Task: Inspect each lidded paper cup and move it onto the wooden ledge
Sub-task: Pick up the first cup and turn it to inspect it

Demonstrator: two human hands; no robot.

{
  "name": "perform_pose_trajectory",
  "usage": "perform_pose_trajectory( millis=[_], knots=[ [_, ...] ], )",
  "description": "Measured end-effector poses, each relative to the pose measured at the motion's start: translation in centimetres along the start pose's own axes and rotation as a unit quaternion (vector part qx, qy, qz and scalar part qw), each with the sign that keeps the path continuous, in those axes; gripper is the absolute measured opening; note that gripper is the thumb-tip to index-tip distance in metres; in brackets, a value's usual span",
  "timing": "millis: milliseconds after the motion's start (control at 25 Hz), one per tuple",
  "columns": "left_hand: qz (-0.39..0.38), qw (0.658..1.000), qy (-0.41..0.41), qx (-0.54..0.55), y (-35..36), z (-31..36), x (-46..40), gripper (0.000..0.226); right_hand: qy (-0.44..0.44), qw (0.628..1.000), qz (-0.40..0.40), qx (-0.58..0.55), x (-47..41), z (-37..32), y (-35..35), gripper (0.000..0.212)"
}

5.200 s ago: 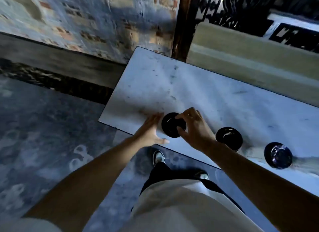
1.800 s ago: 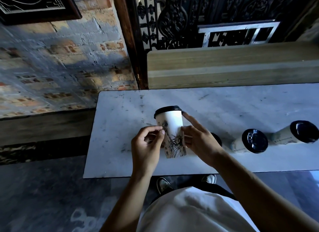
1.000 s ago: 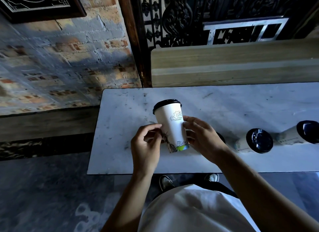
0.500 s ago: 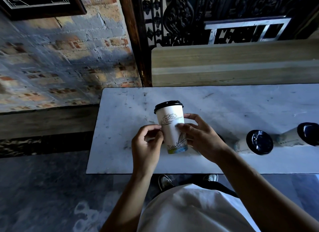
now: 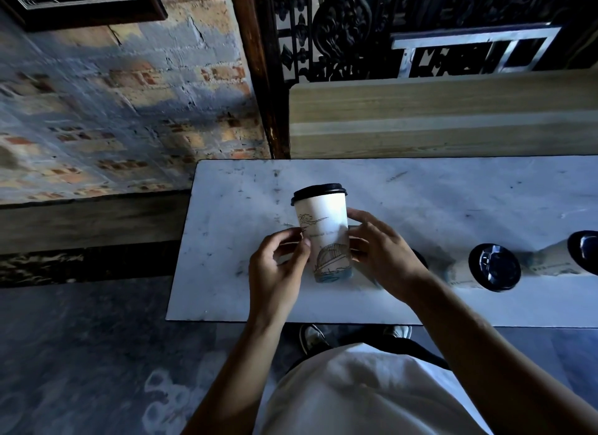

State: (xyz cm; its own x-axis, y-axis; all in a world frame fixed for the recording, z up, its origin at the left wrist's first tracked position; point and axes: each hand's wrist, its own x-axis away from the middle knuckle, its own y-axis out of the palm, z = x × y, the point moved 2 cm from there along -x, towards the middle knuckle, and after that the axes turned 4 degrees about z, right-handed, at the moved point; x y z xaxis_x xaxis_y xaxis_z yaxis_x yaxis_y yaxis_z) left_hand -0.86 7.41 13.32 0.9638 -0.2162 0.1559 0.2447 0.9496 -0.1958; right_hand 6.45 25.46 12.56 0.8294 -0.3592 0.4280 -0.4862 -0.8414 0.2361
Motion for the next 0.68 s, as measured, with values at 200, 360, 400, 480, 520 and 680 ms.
perform_pose_trajectory(
  millis=[200, 360, 400, 480, 520, 680],
  knots=[
    [0.021, 0.999, 0.045, -0.015, -0.06, 0.98, -0.01, 0.028, -0.006, 1.0, -0.006, 0.012, -0.3, 0.39, -0.31, 0.046],
    [0.032, 0.999, 0.008, 0.029, 0.25, 0.73, -0.02, 0.029, -0.016, 0.999, -0.031, 0.012, -0.02, 0.5, -0.62, 0.046],
    [0.029, 0.999, 0.0, 0.039, 0.34, 0.65, 0.04, 0.027, -0.019, 0.999, -0.033, 0.011, 0.05, 0.41, -0.65, 0.044],
    [0.015, 0.998, -0.009, 0.055, 0.54, 0.52, 0.32, 0.021, -0.022, 0.999, -0.029, 0.004, 0.17, 0.27, -0.69, 0.046],
    [0.007, 0.998, -0.012, 0.061, 0.63, 0.5, 0.41, 0.016, -0.02, 1.0, -0.023, 0.002, 0.28, 0.14, -0.63, 0.049],
    [-0.018, 0.998, -0.011, 0.056, 0.65, 0.17, 0.32, 0.013, -0.011, 1.0, -0.006, -0.022, 0.27, 0.13, -0.65, 0.057]
  ],
)
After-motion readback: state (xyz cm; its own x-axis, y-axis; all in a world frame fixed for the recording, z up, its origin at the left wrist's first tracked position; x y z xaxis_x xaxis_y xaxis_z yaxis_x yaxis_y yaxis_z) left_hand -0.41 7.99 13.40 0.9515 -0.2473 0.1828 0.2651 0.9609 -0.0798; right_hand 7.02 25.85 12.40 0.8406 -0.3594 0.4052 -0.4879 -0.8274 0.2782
